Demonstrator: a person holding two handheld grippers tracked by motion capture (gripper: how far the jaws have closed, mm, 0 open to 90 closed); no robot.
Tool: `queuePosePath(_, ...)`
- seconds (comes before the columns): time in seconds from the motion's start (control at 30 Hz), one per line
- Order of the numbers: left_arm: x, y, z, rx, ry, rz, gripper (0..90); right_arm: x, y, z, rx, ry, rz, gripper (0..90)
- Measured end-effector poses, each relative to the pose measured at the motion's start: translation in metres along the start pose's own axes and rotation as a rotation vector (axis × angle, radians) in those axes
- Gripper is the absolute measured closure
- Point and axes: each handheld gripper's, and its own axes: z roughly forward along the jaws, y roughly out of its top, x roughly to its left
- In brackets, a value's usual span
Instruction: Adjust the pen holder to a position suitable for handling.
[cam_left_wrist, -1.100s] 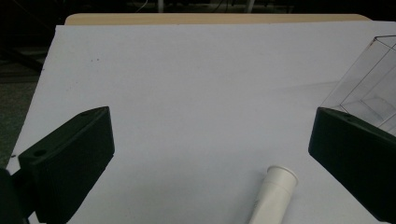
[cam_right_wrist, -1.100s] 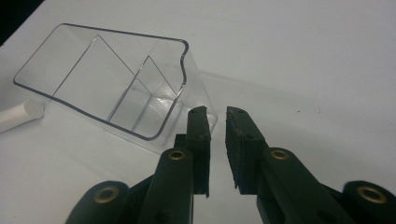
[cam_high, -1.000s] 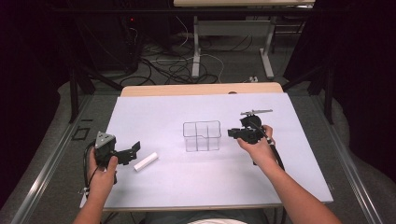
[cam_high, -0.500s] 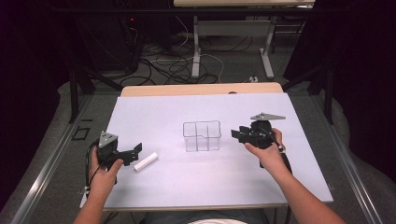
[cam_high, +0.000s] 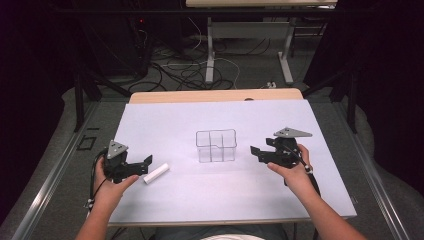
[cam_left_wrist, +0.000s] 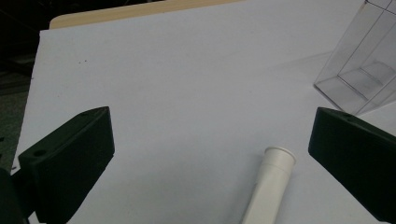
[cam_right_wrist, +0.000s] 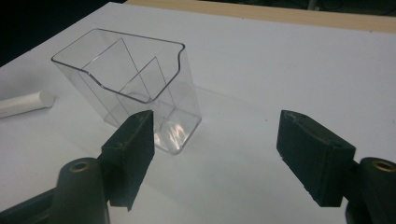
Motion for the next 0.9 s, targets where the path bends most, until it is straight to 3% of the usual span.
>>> queuePosePath(0.03, 0.000, 0.000, 0.000, 0.002, 0.000, 0.003, 0.6, 0.001, -0.002, -0.002, 0.007, -0.002, 0.015, 25.5)
queuePosePath(0.13, -0.001, 0.001, -0.002, 0.007, -0.003, 0.009, 0.8, 0.001, -0.007, -0.007, -0.008, -0.009, 0.002, 17.3)
queuePosePath(0.4, -0.003, 0.000, 0.000, 0.047, -0.008, 0.028, 1.3, 0.005, -0.020, -0.012, -0.047, -0.032, -0.046, 11.8)
queuePosePath(0.67, -0.003, -0.001, 0.003, 0.103, -0.013, 0.060, 2.3, 0.006, -0.030, -0.005, -0.015, -0.034, -0.111, 3.5)
queuePosePath(0.9, -0.003, -0.001, 0.001, 0.108, -0.022, 0.081, 6.7, 0.009, -0.032, -0.001, 0.004, -0.035, -0.154, 2.3)
